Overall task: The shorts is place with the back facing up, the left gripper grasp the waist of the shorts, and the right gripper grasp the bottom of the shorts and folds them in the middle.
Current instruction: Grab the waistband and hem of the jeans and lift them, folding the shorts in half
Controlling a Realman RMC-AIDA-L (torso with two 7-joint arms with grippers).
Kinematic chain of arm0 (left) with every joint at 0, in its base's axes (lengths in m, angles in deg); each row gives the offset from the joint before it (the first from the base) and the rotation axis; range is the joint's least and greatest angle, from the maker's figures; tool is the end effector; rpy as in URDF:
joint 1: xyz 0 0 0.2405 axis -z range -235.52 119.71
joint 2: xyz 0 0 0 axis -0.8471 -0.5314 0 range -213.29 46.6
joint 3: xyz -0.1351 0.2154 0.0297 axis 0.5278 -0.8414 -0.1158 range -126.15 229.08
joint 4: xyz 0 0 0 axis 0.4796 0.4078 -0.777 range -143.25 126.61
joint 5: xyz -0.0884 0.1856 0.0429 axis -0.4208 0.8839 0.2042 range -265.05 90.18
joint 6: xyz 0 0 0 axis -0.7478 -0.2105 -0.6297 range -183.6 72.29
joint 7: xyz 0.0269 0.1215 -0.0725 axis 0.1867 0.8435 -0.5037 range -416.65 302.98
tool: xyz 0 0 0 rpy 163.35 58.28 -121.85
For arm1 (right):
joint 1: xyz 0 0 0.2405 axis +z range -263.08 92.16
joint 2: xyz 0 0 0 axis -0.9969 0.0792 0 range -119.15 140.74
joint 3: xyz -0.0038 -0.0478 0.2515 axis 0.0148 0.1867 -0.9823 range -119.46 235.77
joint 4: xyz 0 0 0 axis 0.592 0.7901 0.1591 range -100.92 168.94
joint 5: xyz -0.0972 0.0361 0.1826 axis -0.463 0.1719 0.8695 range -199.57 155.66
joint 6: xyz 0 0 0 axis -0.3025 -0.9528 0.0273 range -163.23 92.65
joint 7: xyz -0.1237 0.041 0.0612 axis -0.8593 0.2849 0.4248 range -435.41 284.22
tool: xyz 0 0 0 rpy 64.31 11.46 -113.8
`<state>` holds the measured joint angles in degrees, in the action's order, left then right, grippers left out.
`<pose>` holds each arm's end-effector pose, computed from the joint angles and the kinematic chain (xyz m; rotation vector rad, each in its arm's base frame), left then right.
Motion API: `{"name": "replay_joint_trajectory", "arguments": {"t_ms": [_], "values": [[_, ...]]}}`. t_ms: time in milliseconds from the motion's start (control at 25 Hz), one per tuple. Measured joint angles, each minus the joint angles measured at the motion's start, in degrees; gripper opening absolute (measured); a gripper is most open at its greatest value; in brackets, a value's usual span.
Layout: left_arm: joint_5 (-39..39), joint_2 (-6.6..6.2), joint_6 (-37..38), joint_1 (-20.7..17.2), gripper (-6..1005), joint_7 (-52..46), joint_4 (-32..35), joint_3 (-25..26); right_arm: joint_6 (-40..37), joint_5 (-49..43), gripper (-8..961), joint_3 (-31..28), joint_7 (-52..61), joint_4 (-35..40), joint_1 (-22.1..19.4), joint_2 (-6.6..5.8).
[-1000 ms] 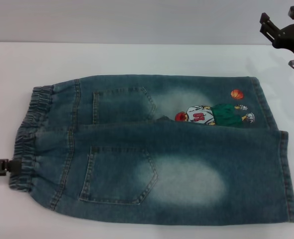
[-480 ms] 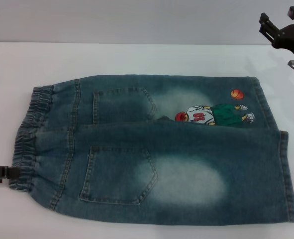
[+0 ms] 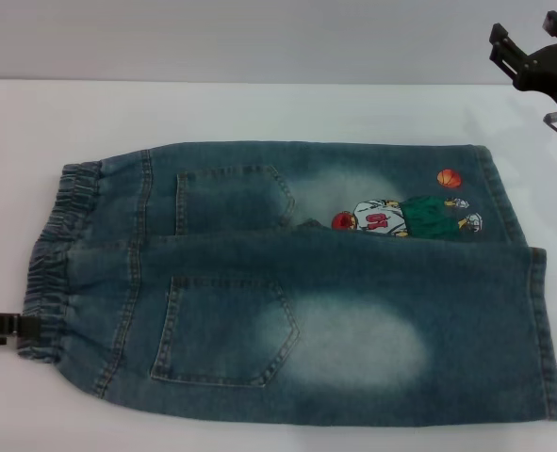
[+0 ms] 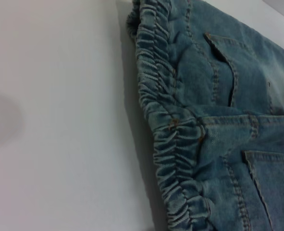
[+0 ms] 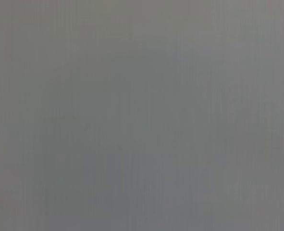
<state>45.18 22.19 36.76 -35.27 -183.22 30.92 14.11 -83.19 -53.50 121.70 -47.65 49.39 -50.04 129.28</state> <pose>-0.3727 0.2818 0.0923 -2.2322 -1.8270 -0.2258 0.2855 0.4193 0.0112 -1.7656 0.5514 0.6690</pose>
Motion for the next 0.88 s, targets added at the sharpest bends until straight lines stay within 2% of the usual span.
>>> {"name": "replay_joint_trajectory", "arguments": {"t_ms": [360,880], "values": [[0.4,-0.28,-0.6,0.8,654,0.5,-2.3,-0.1,0.0,0.0,733,0.0,0.0,0.0,0.0,-0.01],[1.9,0.64,0.8,2.7,643,0.6,-2.3,0.4,0.0,0.0,733,0.0,0.0,0.0,-0.3,-0.01]]}}
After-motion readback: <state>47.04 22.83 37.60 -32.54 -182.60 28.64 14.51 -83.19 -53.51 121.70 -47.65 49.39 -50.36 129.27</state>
